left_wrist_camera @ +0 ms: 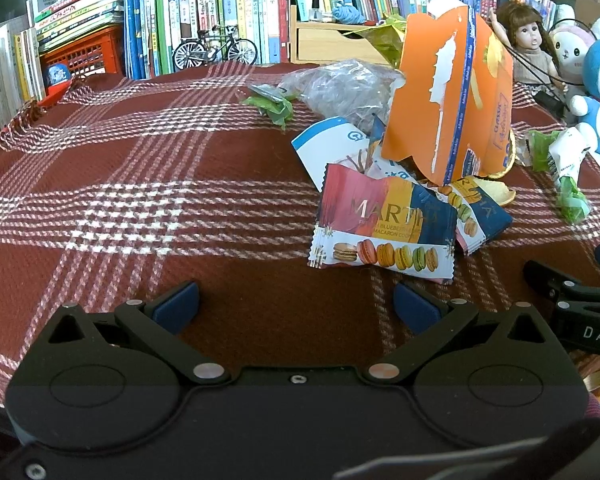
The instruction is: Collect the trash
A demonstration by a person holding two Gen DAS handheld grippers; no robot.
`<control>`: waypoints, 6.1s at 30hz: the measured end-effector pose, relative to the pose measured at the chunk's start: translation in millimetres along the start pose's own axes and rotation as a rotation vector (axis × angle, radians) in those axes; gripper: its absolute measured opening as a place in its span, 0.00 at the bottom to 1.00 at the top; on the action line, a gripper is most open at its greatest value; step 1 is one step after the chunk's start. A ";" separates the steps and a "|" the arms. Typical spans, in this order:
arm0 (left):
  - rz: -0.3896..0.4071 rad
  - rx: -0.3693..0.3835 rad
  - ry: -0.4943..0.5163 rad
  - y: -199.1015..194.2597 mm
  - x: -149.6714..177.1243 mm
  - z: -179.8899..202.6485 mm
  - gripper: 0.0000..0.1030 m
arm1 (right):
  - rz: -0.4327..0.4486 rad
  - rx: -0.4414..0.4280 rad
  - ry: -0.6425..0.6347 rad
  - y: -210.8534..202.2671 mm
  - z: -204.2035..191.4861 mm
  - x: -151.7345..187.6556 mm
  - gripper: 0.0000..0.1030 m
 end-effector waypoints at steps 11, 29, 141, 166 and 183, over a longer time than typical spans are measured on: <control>0.085 0.132 -0.041 -22.2 -7.4 -1.4 1.00 | 0.057 -0.068 -0.040 -15.4 -9.8 -6.7 0.93; 0.093 0.228 0.040 -12.2 -22.2 32.3 0.63 | 0.109 -0.172 -0.130 -23.1 -26.5 -20.1 0.71; 0.059 0.166 -0.163 16.6 -51.2 4.0 0.21 | -0.022 -0.191 0.150 36.2 72.5 -73.0 0.39; 0.168 0.223 -0.033 -79.2 5.7 -2.9 0.21 | 0.072 -0.374 0.001 -77.8 28.0 -31.9 0.36; -0.154 0.192 0.100 -50.7 147.4 -1.4 0.21 | -0.279 -0.625 -0.305 -84.2 -67.7 115.3 0.36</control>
Point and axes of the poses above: each gripper's, at about its wrist camera, not at the fingertips, and y roughly the way its jaws point, z to its right, x to its underside, the point moved 10 cm from there along y, roughly the way its jaws point, and after that the axes turned 14 degrees about -z, right-handed, at the moved point
